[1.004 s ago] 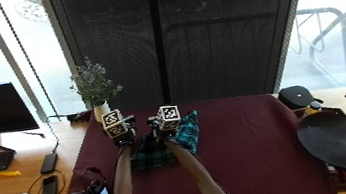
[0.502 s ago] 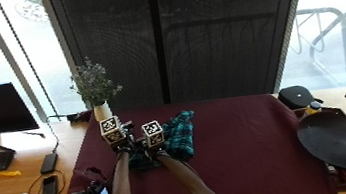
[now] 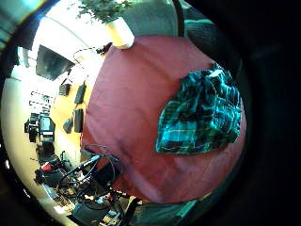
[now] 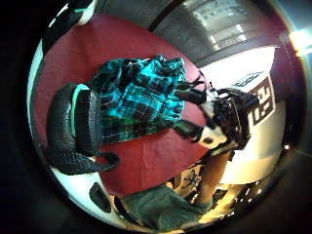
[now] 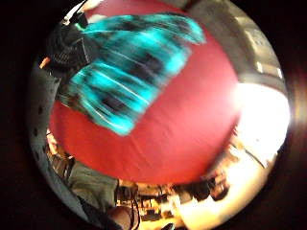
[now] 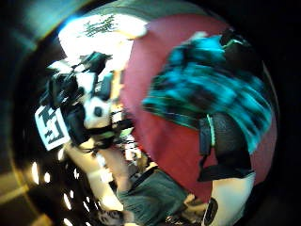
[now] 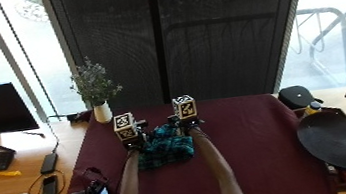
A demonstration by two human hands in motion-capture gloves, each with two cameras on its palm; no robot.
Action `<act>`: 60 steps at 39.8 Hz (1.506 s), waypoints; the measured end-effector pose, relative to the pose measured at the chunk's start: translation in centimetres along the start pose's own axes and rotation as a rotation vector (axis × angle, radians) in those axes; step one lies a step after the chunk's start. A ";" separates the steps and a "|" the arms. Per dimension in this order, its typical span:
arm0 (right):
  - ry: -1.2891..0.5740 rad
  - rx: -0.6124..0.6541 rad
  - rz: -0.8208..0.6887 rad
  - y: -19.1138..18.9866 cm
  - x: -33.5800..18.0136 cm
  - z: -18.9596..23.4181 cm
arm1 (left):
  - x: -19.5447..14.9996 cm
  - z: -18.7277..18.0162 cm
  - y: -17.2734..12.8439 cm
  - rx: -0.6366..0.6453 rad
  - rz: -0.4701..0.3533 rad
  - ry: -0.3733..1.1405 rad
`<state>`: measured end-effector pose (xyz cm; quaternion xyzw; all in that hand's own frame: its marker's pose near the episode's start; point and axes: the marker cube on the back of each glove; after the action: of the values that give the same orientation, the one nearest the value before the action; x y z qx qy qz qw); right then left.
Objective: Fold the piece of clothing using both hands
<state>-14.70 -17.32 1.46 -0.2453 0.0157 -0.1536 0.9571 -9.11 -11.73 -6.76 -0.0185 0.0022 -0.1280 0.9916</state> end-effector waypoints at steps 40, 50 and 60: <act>0.150 0.424 0.468 7.9 15.0 -3.7 | 7.2 1.1 -1.0 0.088 0.156 -0.070; 0.150 0.445 0.438 6.7 14.8 -3.7 | 8.5 1.6 -1.2 0.065 0.195 -0.013; 0.147 0.423 0.437 6.3 14.2 -2.8 | 9.2 3.4 -0.1 -0.005 0.243 0.009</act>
<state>0.34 -17.69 -3.37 -0.0200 0.1051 0.0388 0.9935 -0.22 -14.06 -3.37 -0.0201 0.0094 -0.0071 0.9997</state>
